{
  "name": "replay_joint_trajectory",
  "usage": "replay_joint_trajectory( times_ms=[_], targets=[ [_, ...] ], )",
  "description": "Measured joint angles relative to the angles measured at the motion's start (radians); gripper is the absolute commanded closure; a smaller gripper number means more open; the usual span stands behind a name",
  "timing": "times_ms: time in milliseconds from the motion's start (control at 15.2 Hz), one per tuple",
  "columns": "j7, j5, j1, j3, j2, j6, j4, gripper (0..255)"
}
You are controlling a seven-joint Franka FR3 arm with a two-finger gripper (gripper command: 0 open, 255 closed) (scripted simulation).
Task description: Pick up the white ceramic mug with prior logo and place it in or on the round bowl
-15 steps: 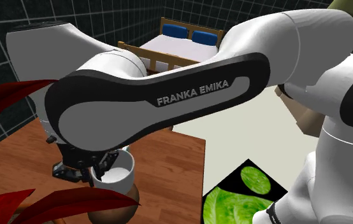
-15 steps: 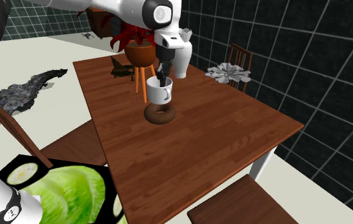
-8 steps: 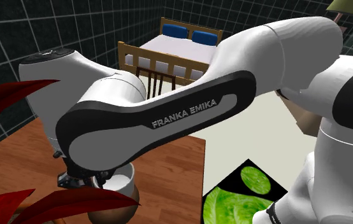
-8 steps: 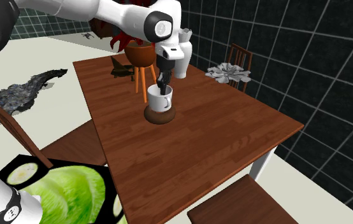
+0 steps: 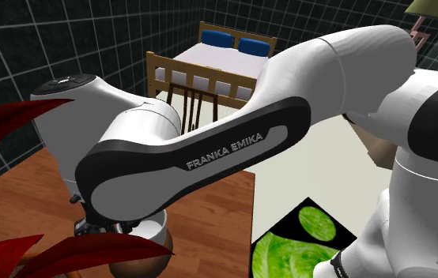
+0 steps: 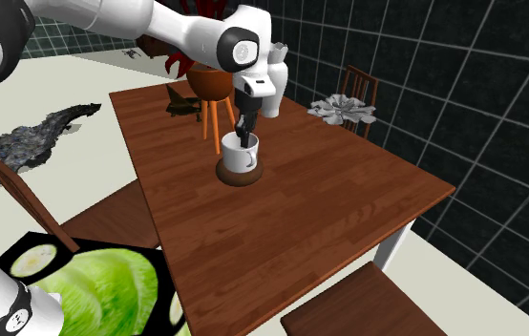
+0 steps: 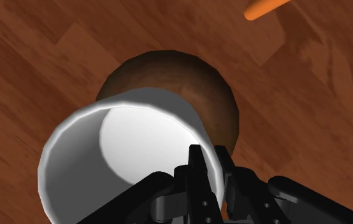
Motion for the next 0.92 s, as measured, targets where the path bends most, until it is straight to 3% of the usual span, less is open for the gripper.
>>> replay_joint_trajectory(
  times_ms=[66, 132, 528, 924],
  targets=[
    [0.000, 0.000, 0.000, 0.000, 0.000, 0.000, 0.000, 255],
    [0.000, 0.000, 0.000, 0.000, 0.000, 0.000, 0.000, 0],
    [0.000, 0.000, 0.000, 0.000, 0.000, 0.000, 0.000, 0],
    [-0.010, 0.013, 0.002, 0.007, -0.019, -0.111, 0.097, 0]
  ],
)
